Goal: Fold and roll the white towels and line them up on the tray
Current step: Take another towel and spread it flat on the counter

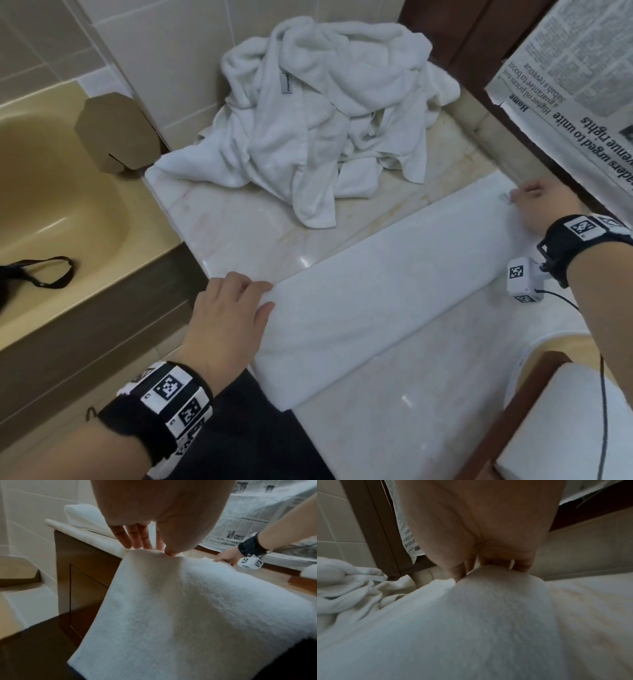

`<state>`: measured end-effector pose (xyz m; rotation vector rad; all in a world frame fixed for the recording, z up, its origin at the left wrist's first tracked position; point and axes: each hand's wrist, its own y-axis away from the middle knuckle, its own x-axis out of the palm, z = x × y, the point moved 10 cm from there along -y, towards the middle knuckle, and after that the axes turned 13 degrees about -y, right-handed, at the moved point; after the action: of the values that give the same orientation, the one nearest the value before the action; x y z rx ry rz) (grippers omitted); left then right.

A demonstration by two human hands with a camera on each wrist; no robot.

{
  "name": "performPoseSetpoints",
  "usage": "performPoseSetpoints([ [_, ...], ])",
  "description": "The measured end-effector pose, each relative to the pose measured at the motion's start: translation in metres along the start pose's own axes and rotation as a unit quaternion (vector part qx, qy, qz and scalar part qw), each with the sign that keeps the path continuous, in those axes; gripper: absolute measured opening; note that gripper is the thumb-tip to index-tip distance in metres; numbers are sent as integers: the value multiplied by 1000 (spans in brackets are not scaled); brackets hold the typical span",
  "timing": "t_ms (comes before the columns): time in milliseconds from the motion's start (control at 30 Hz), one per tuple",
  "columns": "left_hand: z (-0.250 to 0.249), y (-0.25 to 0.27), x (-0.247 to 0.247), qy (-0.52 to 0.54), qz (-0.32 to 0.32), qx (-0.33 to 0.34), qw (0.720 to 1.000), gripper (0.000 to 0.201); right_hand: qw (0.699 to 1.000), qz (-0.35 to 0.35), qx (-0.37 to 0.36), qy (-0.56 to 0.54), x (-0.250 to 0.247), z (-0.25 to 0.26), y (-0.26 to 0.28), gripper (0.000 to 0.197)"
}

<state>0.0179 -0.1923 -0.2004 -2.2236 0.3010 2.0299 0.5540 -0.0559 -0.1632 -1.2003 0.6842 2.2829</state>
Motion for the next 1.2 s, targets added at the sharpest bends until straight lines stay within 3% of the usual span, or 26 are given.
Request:
performPoseSetpoints([
  [100,-20,0,-8,3,-40,42,998,37,999,-16,-20,30,3,13,8,37],
  [200,-59,-9,0,33,-36,119,992,38,994,84,-32,60,49,28,34,58],
  [300,-88,-18,22,21,25,176,984,52,976,186,-38,112,104,33,76,92],
  [400,-92,-16,36,-15,79,211,974,73,968,187,-23,165,115,17,80,112],
  [467,-93,-13,41,-44,119,227,966,99,970,169,-10,175,102,6,60,119],
  [567,-97,-11,41,-65,166,231,956,136,967,181,-11,181,84,1,36,116],
  [633,-99,-11,39,-75,173,233,954,148,969,184,-14,163,75,10,40,108],
  [733,-100,-12,36,-58,171,229,957,152,977,184,-11,111,78,29,93,109],
  [833,-101,-12,36,-49,163,233,957,145,957,271,-19,103,123,37,177,124],
  [900,-101,-12,36,-38,152,243,957,136,947,295,-22,127,141,28,198,128],
  [1000,-100,-13,34,-36,145,258,955,128,952,280,-27,124,125,18,160,128],
  [1200,-107,-18,34,-44,151,260,953,134,949,248,-27,190,63,3,70,122],
])
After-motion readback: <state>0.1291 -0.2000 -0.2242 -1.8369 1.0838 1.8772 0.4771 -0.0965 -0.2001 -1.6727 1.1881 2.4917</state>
